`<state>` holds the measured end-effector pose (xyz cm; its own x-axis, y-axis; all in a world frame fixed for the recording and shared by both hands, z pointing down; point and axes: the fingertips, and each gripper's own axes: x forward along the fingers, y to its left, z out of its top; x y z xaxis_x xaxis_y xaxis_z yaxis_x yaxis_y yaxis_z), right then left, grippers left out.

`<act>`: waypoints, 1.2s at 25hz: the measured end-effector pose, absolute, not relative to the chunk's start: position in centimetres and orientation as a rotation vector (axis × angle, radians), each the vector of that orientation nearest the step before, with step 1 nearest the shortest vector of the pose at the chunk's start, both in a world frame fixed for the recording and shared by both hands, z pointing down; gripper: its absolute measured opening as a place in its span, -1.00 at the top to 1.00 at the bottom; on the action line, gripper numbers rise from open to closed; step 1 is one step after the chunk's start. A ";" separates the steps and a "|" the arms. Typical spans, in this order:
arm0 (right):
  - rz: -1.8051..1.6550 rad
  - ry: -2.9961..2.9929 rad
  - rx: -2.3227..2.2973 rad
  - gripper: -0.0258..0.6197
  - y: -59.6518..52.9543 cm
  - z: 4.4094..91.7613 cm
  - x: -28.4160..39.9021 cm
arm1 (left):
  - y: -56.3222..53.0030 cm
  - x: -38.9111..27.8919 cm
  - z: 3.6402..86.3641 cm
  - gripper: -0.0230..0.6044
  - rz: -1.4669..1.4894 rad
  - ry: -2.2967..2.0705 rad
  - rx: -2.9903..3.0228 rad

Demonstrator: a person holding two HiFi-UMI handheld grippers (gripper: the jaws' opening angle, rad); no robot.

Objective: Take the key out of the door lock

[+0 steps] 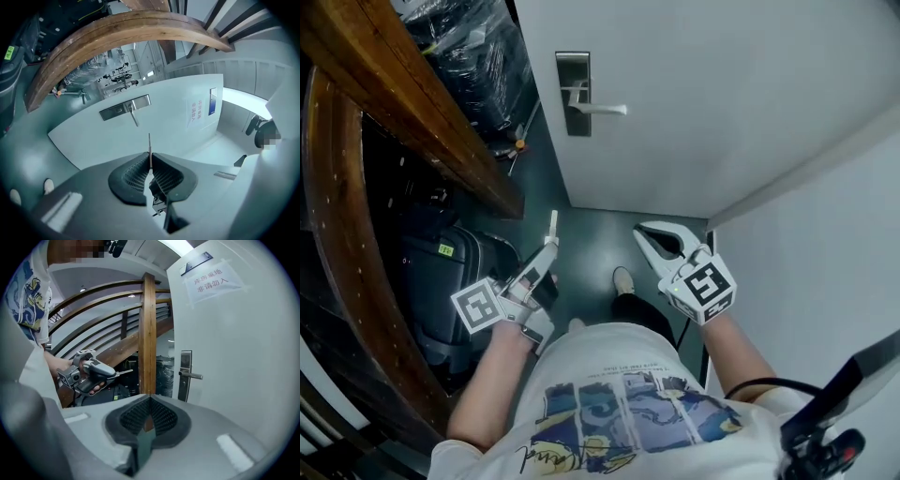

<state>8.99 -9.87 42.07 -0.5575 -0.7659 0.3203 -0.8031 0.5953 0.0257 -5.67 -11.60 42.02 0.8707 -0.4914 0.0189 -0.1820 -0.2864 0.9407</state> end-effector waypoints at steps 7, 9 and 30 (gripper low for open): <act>0.143 -2.486 1.311 0.91 -5.3 41.8 5.9 | -8.3 -6.1 42.6 0.84 -0.231 -0.418 1.897; 0.127 -2.483 1.298 0.91 -4.6 41.7 5.1 | -7.7 -6.2 42.6 0.84 -0.215 -0.413 1.900; 0.120 -2.452 1.353 0.91 -0.7 40.4 5.0 | -5.0 -3.9 42.4 0.84 -0.163 -0.310 1.917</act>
<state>4.98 -0.73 40.42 -0.4905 -0.8062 0.3309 -0.8346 0.5438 0.0877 -3.86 -4.96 42.43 0.9558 -0.2918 0.0353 -0.1364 -0.3340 0.9326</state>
